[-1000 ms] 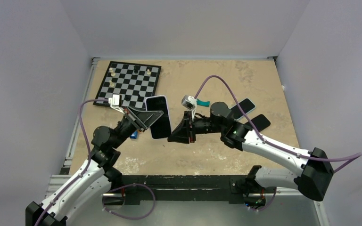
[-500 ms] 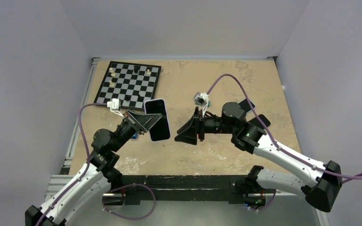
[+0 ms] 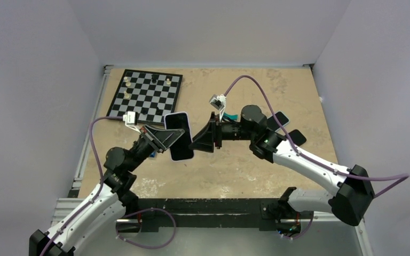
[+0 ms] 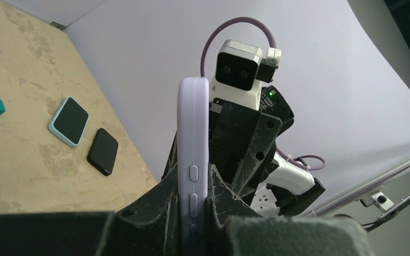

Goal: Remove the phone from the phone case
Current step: Remove the phone case from the phone.

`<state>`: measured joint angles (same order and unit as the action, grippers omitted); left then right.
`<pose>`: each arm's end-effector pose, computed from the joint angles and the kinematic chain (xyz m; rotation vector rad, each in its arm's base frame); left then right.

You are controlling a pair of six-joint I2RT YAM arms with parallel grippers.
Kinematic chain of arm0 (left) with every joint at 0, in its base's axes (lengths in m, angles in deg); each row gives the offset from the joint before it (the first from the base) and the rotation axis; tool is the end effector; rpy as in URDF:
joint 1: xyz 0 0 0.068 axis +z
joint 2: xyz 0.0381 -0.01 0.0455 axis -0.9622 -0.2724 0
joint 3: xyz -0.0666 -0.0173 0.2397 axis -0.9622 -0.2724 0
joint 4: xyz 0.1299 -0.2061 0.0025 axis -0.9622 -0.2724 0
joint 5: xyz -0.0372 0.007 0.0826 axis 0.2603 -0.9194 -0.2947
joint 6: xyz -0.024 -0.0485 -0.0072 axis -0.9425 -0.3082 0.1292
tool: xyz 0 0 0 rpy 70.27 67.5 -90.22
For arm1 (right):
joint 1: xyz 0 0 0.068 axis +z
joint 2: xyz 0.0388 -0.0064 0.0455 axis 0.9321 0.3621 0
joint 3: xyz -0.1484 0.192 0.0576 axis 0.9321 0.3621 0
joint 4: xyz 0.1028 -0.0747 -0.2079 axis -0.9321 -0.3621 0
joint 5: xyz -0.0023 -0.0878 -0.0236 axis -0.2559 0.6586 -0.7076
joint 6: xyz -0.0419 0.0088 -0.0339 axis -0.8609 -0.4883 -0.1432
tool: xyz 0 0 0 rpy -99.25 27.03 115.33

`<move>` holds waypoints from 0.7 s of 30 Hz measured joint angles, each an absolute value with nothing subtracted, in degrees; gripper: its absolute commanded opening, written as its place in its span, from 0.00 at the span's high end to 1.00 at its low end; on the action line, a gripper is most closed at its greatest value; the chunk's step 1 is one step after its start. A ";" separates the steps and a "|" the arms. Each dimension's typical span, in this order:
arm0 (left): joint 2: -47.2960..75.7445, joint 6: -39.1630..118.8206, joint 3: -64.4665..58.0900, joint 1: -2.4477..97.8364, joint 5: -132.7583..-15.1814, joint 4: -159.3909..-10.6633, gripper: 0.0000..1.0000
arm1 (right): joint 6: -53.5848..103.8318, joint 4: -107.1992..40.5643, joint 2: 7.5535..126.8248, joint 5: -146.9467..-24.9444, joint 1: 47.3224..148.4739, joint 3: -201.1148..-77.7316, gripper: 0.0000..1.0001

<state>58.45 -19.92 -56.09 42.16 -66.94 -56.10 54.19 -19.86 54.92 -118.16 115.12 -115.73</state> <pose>0.1235 -0.0885 0.2856 -0.2264 1.4348 -1.6922 0.1687 0.2107 0.3218 -0.7736 1.7448 1.6023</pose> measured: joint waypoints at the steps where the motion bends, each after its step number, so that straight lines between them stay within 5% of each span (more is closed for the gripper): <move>1: 57.95 -20.18 -56.11 42.16 -66.79 -55.27 1.00 | 55.30 -17.91 55.36 -118.51 115.34 -115.19 0.55; 9: 53.51 -22.57 -57.27 42.21 -66.35 -48.21 1.00 | 66.75 -4.01 60.11 -120.54 115.95 -112.54 0.84; 11: 53.14 -22.70 -57.80 42.29 -66.55 -46.27 1.00 | 70.06 -1.28 60.94 -121.13 115.71 -112.04 1.00; 13: 53.16 -22.37 -58.30 42.29 -66.55 -44.50 1.00 | 73.20 1.39 61.55 -121.57 115.62 -111.38 1.00; 16: 54.06 -22.00 -58.36 42.29 -66.59 -45.68 0.54 | 75.24 4.31 62.16 -122.01 115.56 -110.49 1.00; 21: 59.57 -21.39 -55.54 42.25 -66.77 -60.65 0.41 | 73.31 3.33 62.77 -126.62 114.83 -110.03 1.00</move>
<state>59.57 -21.39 -55.54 42.25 -66.77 -60.65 73.31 3.33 62.77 -126.62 114.83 -110.03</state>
